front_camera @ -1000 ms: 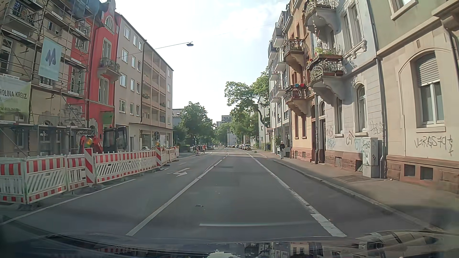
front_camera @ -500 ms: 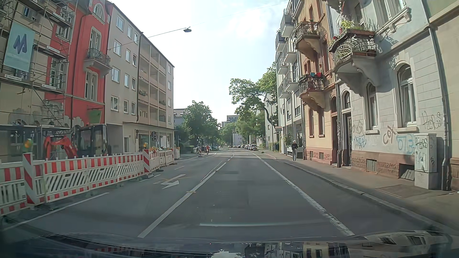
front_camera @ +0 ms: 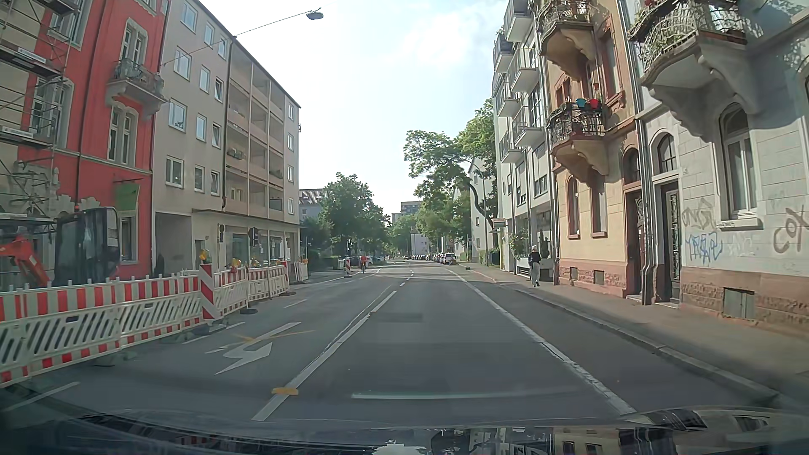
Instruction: Follow the waypoints while adhering to traffic rules and regulations
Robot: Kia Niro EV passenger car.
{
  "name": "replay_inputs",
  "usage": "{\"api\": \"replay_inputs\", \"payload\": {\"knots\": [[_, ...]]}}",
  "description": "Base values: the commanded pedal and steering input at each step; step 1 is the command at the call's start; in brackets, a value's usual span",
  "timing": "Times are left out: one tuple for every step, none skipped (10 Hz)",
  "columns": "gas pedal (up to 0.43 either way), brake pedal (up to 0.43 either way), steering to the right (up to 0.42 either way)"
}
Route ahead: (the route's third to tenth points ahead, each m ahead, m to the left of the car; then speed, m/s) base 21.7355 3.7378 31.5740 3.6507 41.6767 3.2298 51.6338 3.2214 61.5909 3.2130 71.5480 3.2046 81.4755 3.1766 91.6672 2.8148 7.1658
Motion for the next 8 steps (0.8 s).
{"api": "replay_inputs", "payload": {"knots": [[0.157,0.000,0.008],[0.157,0.000,0.009],[0.157,0.000,0.009],[0.157,0.000,0.009],[0.157,0.000,0.009],[0.157,0.000,0.009],[0.157,0.000,0.007],[0.157,0.000,0.006]]}}
